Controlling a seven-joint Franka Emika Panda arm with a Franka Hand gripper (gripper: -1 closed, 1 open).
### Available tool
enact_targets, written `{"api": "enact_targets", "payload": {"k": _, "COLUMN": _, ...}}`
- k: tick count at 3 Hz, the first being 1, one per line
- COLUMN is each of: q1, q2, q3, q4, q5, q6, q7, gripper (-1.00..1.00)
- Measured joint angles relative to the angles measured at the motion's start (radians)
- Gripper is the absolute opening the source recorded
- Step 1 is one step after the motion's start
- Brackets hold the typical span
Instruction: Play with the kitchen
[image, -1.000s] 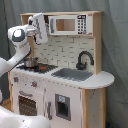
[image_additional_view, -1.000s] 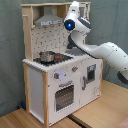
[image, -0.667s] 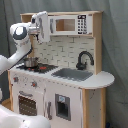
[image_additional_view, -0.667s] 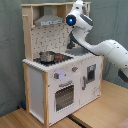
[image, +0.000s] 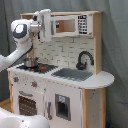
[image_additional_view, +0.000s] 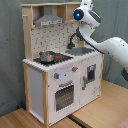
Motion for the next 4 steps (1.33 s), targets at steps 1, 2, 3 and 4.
{"api": "enact_targets", "payload": {"k": 1, "q1": 0.069, "q2": -0.004, "q3": -0.007, "q4": -0.069, "q5": -0.017, "q6": 0.011, "q7": -0.023, "gripper": -1.00}}
{"api": "enact_targets", "payload": {"k": 2, "q1": 0.130, "q2": -0.012, "q3": -0.020, "q4": -0.145, "q5": -0.029, "q6": 0.041, "q7": -0.040, "gripper": -1.00}}
{"api": "enact_targets", "payload": {"k": 3, "q1": 0.176, "q2": -0.018, "q3": -0.039, "q4": -0.220, "q5": -0.038, "q6": 0.089, "q7": -0.057, "gripper": -1.00}}
{"api": "enact_targets", "payload": {"k": 4, "q1": 0.212, "q2": -0.027, "q3": -0.066, "q4": -0.295, "q5": -0.041, "q6": 0.151, "q7": -0.082, "gripper": -1.00}}
